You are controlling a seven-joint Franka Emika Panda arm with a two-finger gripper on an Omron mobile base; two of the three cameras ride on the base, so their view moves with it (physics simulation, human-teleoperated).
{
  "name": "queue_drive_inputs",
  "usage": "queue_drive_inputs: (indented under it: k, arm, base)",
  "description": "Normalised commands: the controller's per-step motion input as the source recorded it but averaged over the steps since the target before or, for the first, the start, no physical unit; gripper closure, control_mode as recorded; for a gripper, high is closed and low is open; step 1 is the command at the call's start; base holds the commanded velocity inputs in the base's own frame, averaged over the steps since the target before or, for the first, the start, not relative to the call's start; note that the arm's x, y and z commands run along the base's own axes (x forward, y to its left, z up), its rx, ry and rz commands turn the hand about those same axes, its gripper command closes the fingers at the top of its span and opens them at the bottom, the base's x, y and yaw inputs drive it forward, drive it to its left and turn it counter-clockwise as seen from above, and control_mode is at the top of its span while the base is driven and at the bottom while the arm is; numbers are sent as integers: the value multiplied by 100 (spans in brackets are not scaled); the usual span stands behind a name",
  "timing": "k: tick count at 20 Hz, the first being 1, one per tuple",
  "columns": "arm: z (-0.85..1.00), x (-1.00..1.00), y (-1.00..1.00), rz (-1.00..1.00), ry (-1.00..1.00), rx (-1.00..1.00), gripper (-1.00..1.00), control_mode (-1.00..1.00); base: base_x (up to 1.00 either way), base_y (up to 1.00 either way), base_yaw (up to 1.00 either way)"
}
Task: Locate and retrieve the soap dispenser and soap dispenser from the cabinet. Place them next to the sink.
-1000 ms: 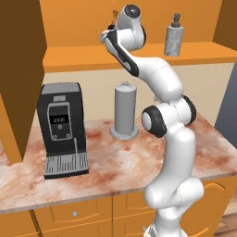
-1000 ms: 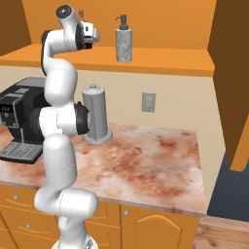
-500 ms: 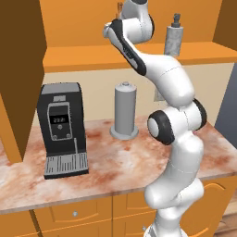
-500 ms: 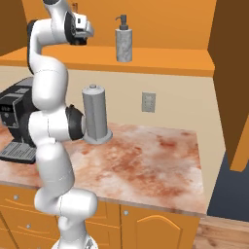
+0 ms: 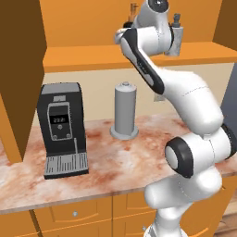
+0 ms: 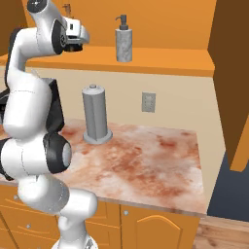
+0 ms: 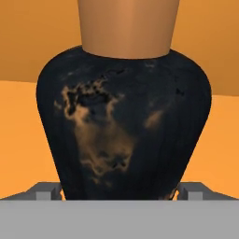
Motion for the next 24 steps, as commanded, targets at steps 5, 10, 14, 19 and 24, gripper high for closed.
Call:
queue_drive_inputs:
  k: [5, 10, 14, 19, 24]
  arm:
    - [-19, -100, -16, 1, -3, -1, 100, -100]
    - [5, -100, -27, 0, -3, 6, 100, -100]
    - [0, -100, -25, 0, -7, 4, 100, -100]
    - [-9, -100, -7, 6, -1, -2, 100, -100]
    - [-28, -100, -1, 9, 0, -5, 100, -100]
  base:
    - [0, 0, 0]
    - [0, 0, 0]
    - [0, 0, 0]
    - [0, 0, 0]
    - [0, 0, 0]
